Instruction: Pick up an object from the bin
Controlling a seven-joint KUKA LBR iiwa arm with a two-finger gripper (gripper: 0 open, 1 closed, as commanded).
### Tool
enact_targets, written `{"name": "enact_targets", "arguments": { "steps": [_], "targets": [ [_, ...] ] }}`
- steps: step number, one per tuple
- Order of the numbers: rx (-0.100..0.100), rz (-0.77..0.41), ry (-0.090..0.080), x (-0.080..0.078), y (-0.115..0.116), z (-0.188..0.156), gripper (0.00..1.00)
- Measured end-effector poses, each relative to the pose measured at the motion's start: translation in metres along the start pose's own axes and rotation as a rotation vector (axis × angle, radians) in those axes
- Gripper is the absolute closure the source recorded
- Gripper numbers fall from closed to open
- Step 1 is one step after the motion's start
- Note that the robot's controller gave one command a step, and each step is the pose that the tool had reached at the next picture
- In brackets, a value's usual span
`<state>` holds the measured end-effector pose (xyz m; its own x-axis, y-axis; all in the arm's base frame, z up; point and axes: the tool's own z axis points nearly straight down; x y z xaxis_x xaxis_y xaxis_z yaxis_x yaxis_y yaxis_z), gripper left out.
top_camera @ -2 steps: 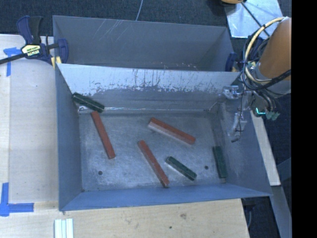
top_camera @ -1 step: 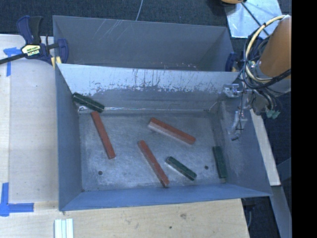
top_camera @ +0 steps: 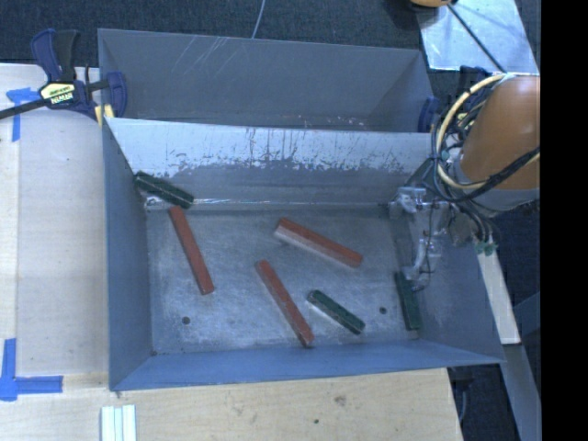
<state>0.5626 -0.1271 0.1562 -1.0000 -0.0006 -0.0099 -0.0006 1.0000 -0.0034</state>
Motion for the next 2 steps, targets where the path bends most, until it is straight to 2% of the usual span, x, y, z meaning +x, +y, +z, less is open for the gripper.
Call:
{"name": "enact_targets", "arguments": {
  "steps": [1,2],
  "targets": [
    [-0.001,-0.099,0.002,-0.023,0.008,0.059,0.0],
    [-0.005,-0.244,0.01,-0.006,0.08,0.079,0.0]
  ]
}}
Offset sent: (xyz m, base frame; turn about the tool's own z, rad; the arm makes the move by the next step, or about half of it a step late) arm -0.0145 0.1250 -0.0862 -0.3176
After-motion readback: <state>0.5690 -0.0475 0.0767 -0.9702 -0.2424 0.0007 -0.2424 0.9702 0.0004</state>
